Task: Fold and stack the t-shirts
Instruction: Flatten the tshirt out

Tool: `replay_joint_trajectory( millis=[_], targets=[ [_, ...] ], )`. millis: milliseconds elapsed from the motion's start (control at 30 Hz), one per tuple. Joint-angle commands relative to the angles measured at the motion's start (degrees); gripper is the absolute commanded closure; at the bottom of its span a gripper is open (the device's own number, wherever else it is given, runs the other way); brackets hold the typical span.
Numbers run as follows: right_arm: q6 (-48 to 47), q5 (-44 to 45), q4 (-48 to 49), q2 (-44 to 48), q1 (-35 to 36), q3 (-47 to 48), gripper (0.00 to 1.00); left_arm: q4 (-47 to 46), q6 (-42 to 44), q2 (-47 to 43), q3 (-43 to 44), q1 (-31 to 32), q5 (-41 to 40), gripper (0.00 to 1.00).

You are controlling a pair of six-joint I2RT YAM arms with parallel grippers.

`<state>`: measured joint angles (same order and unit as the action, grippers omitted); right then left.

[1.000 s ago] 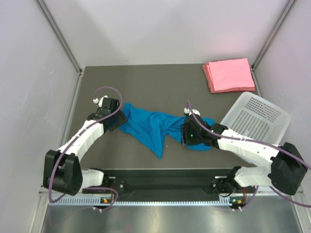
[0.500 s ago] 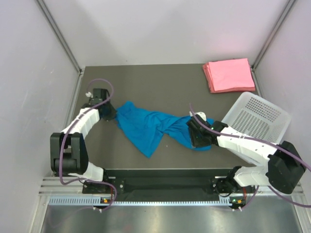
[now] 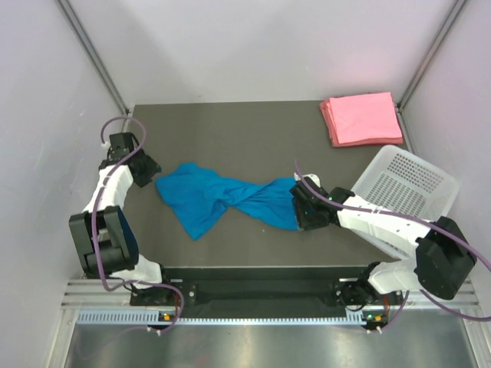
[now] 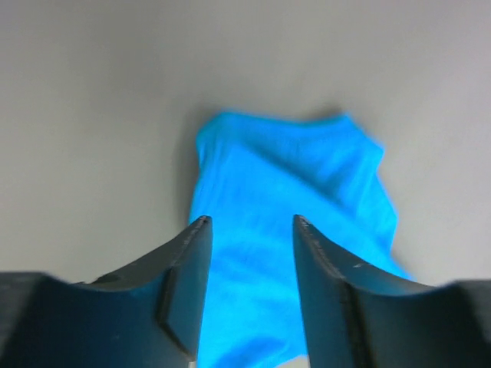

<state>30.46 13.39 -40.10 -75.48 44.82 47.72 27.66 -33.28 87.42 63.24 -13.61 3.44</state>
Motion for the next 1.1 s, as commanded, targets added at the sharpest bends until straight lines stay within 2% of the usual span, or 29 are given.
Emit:
replay_joint_trajectory(
  millis=[0,233,267,300,333,367,433,500,633,800,1067],
  targets=[
    [-0.84,-1.6,2.39,-0.36,-0.34,2.81,0.54,3.89,2.87,-8.65,-4.77,2.61,-2.57,0.47],
    [-1.89,-3.81,5.73,-1.16,-0.34,2.11,0.54,9.69,-1.08,-19.55,-17.79,4.2,6.56,0.53],
    [-2.15,-3.81,5.99,-1.07,-0.43,2.02,0.55,9.87,-1.78,-20.78,-20.33,5.94,6.58,0.53],
    [-2.33,-3.81,6.17,-0.9,-0.35,1.85,0.54,9.7,-3.1,-22.36,-20.35,11.96,2.05,0.53],
    [-2.42,-3.89,6.17,-0.72,-0.35,1.76,0.55,11.26,-4.33,-22.73,-19.4,12.02,2.01,0.52],
    [-2.59,-3.98,6.08,-0.54,-0.43,1.58,0.55,11.88,-6.17,-22.99,-18.86,17.59,-0.17,0.52],
    [-2.77,-3.98,6.17,0.25,-0.43,1.32,0.54,10.75,-10.83,-22.91,-19.64,21.41,1.82,0.52],
    [-2.86,-3.98,5.82,1.39,-0.52,1.14,0.55,10.4,-13.99,-22.64,-21.75,22.3,3.59,0.54],
    [-2.42,-3.98,5.99,3.94,-0.52,0.18,0.54,12.68,-16.11,-25.0,-22.99,23.71,-2.2,0.55],
    [-1.89,-4.86,6.52,4.73,-0.52,-0.17,0.55,13.21,-21.73,-28.26,-26.59,23.89,-2.31,0.54],
    [-1.28,-5.92,7.84,5.26,-0.52,-0.61,0.55,14.97,-23.94,-29.76,-31.94,24.86,-5.99,0.55]
  ],
)
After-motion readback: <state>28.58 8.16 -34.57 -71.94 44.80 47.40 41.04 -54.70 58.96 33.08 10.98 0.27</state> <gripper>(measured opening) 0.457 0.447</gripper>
